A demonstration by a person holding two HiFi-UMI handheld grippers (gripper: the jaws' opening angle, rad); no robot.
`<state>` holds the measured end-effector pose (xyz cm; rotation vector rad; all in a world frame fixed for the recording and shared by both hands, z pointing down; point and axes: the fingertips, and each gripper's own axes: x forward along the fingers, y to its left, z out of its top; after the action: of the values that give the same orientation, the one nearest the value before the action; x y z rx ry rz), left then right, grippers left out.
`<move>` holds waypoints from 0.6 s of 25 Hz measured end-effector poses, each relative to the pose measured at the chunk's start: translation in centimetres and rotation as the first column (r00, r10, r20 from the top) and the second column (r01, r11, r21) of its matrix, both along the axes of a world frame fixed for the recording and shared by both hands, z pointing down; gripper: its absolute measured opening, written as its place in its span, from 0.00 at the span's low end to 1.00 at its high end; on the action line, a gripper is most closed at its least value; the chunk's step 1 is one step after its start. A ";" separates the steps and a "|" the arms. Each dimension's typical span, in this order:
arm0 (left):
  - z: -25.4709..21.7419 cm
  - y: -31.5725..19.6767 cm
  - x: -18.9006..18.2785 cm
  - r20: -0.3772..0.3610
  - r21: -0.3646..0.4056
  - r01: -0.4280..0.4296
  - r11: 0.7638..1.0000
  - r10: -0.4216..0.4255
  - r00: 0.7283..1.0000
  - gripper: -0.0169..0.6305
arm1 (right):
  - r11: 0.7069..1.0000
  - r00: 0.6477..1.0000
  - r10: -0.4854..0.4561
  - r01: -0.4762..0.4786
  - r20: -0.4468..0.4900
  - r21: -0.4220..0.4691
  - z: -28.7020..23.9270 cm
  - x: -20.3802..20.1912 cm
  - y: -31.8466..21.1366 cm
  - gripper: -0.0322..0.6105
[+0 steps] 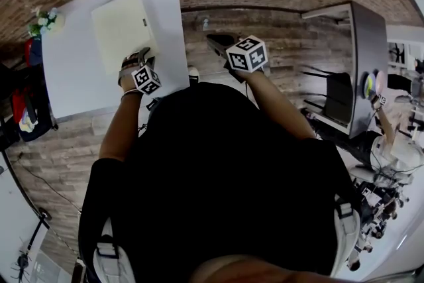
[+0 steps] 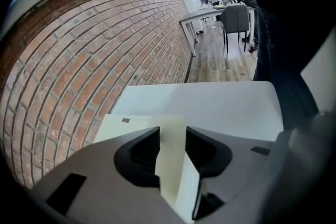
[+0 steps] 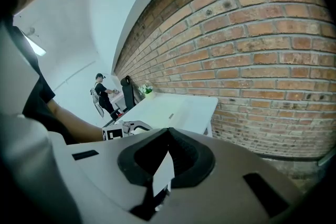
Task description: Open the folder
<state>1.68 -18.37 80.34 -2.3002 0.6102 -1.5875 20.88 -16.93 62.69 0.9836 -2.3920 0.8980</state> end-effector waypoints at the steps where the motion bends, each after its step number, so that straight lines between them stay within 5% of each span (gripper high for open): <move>1: -0.3 0.1 0.1 -0.009 -0.010 0.006 1.000 -0.006 1.000 0.25 | 1.000 1.000 -0.004 0.004 0.001 0.000 0.0 -0.1 0.1 0.09; 9: -1.7 -0.2 -0.1 -0.121 -0.067 0.069 0.995 -0.076 0.990 0.14 | 1.000 1.000 -0.029 0.029 0.008 0.007 -0.1 -1.2 0.0 0.09; 15: -3.5 -0.9 -0.7 -0.297 -0.157 0.184 0.970 -0.224 0.928 0.11 | 0.999 0.999 -0.047 0.047 0.013 0.007 0.0 -1.6 0.1 0.09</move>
<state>0.93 -19.28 76.82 -2.6896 0.8727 -1.3862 19.24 -16.79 62.64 0.9226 -2.4202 0.8823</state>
